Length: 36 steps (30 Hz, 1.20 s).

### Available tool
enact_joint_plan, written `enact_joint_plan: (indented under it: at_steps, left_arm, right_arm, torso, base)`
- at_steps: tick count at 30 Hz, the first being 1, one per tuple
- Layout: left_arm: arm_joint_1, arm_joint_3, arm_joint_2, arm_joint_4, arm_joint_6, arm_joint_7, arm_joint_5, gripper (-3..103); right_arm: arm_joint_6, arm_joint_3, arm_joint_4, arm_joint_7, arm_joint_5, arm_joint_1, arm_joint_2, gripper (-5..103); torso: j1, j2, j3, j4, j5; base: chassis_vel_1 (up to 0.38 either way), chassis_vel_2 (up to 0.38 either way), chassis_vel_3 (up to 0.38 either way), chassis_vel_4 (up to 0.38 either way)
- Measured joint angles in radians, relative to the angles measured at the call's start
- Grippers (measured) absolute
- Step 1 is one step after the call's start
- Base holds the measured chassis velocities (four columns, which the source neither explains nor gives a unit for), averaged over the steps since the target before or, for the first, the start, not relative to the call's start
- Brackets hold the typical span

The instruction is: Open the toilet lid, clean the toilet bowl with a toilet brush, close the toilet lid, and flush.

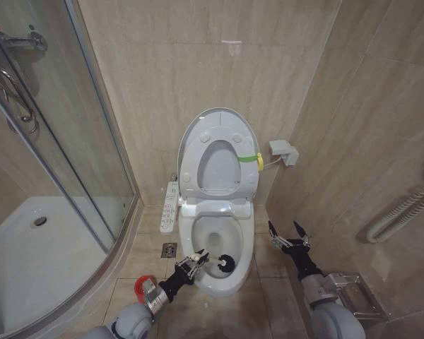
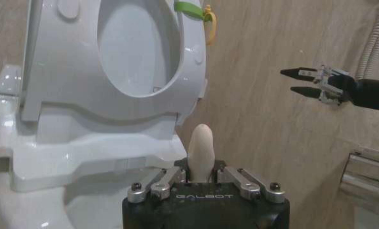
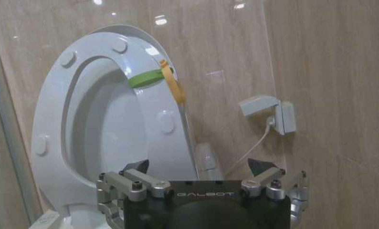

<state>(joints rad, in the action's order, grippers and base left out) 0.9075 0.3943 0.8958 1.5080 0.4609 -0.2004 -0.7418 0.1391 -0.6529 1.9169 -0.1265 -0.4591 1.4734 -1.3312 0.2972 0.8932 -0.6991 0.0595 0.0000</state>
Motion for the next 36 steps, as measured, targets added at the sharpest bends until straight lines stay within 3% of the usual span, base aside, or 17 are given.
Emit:
enact_joint_plan:
  at_steps: [5, 17, 29, 36]
  left_arm:
    - [-0.033, 0.006, 0.01, -0.029, -0.002, -0.003, -0.015, 22]
    - [-0.155, 0.039, 0.094, -0.228, -0.001, -0.012, -0.041, 22]
    - [-0.106, 0.051, 0.027, -0.051, -0.006, 0.005, -0.042, 22]
    - [-0.108, 0.041, 0.046, -0.127, 0.002, -0.009, -0.01, 22]
  right_arm:
    - [0.0, 0.0, 0.0, 0.0, 0.0, 0.0, 0.0, 100]
    - [0.0, 0.0, 0.0, 0.0, 0.0, 0.0, 0.0, 100]
    - [0.0, 0.0, 0.0, 0.0, 0.0, 0.0, 0.0, 100]
    - [0.0, 0.0, 0.0, 0.0, 0.0, 0.0, 0.0, 100]
  torso:
    - [0.0, 0.0, 0.0, 0.0, 0.0001]
    - [0.0, 0.0, 0.0, 0.0, 0.0]
    - [0.0, 0.0, 0.0, -0.0001, 0.0001]
    - [0.0, 0.0, 0.0, -0.0002, -0.0001]
  base:
    - [0.0, 0.0, 0.0, 0.0]
    - [0.0, 0.0, 0.0, 0.0]
    - [0.0, 0.0, 0.0, 0.0]
    - [0.0, 0.0, 0.0, 0.0]
